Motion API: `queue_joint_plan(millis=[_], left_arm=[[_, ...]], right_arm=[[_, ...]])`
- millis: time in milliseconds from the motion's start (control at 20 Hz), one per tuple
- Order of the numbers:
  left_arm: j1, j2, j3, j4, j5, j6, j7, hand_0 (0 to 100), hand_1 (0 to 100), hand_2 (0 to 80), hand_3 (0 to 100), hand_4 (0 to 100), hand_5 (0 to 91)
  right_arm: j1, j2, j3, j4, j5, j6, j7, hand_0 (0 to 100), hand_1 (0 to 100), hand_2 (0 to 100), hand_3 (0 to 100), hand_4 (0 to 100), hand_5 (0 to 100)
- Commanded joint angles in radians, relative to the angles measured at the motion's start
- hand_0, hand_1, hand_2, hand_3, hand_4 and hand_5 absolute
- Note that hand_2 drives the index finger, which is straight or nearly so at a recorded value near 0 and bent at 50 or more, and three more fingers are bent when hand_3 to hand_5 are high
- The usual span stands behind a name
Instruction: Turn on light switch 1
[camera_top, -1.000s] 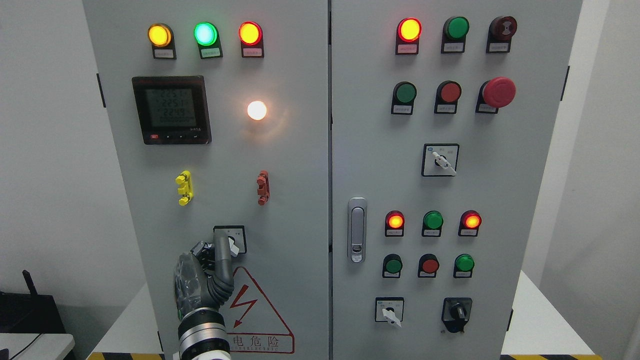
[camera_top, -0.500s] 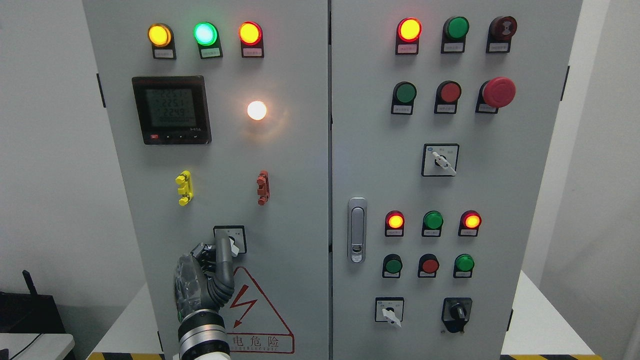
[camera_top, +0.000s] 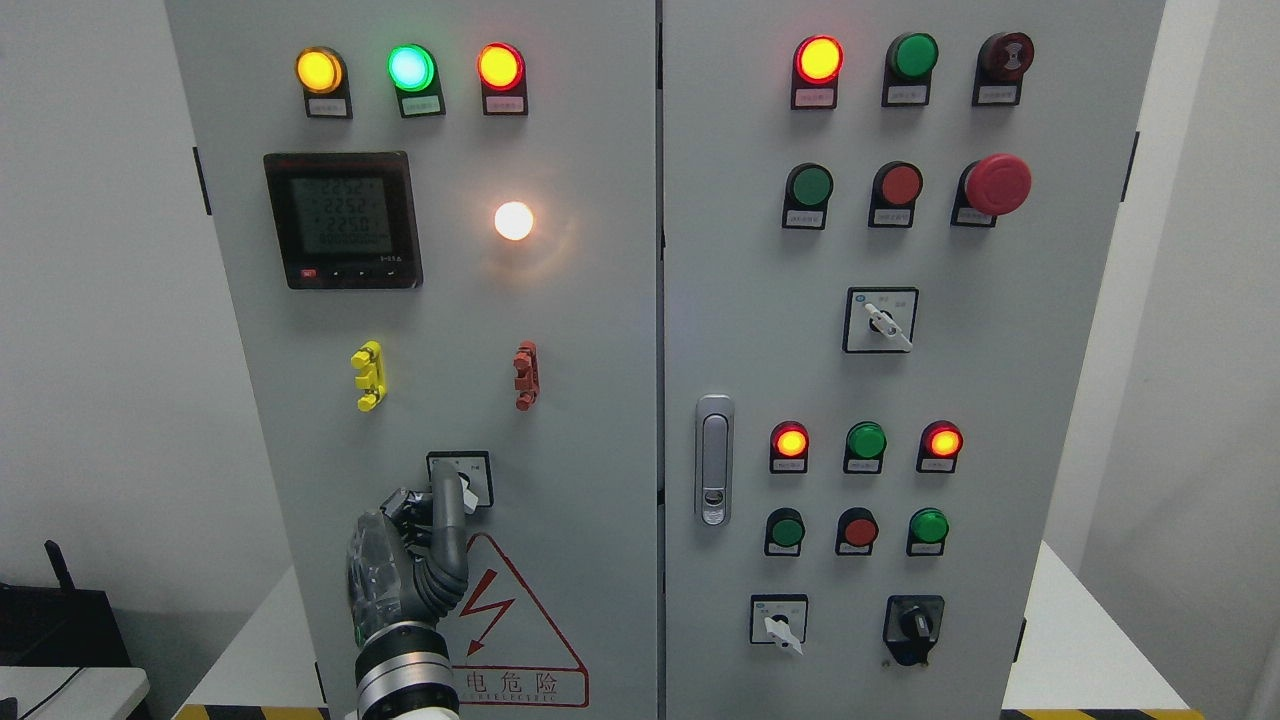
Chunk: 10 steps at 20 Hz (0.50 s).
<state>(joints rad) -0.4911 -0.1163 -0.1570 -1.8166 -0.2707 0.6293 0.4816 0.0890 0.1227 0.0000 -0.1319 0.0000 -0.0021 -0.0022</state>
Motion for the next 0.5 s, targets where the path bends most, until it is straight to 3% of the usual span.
queue_joint_plan(millis=[0, 450], left_arm=[[0.014, 0.000, -0.001, -0.018, -0.001, -0.002, 0.002, 27, 20, 62.8, 77, 81, 77.2], [0.083, 0.007, 0.001, -0.078, -0.002, -0.016, 0.000, 24, 20, 63.2, 77, 82, 77.3]], right_arm=[[0.000, 0.000, 0.020, 0.000, -0.026, 0.001, 0.001, 12, 39, 0, 0, 0, 0], [0.000, 0.000, 0.020, 0.000, -0.026, 0.001, 0.001, 12, 39, 0, 0, 0, 0]])
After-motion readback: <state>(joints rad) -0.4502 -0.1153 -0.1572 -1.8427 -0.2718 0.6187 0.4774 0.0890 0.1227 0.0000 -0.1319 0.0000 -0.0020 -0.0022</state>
